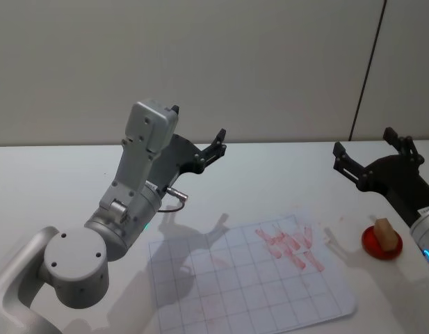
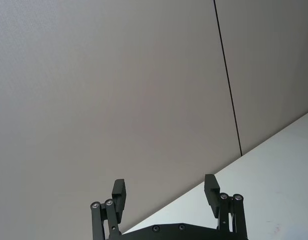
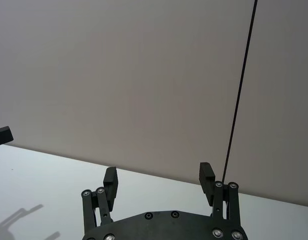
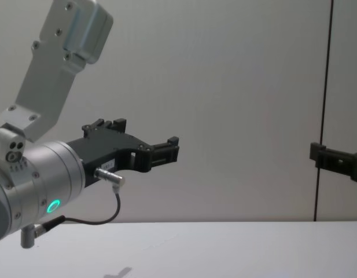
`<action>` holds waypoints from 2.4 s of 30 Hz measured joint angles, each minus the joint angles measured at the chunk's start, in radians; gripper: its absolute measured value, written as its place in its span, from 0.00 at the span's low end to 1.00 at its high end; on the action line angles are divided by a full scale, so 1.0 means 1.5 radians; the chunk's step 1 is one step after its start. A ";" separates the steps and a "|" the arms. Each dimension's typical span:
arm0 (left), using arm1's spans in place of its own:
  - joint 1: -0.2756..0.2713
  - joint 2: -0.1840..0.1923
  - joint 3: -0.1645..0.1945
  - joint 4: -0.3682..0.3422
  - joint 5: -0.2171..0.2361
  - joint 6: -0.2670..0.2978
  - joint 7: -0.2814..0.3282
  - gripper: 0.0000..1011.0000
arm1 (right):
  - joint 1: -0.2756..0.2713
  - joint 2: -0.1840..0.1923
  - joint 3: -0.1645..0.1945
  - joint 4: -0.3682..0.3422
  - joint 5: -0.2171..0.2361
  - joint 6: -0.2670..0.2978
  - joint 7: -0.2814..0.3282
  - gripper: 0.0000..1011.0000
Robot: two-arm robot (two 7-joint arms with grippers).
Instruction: Use the one hand to pick up the stamp and affix it onto the A4 paper.
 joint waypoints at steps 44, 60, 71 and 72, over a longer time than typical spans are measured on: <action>0.000 0.000 0.000 0.000 0.000 0.000 0.000 0.99 | -0.006 -0.001 0.000 -0.020 -0.006 0.048 -0.027 0.99; 0.000 0.000 0.000 0.000 0.000 0.000 0.000 0.99 | -0.036 0.020 0.020 -0.074 -0.009 0.198 -0.100 0.99; 0.000 0.000 0.000 0.000 0.000 0.000 0.000 0.99 | -0.050 0.026 0.027 -0.076 -0.009 0.258 -0.112 0.99; 0.000 0.000 0.000 0.000 0.000 0.000 0.000 0.99 | -0.050 0.025 0.027 -0.072 -0.011 0.264 -0.112 0.99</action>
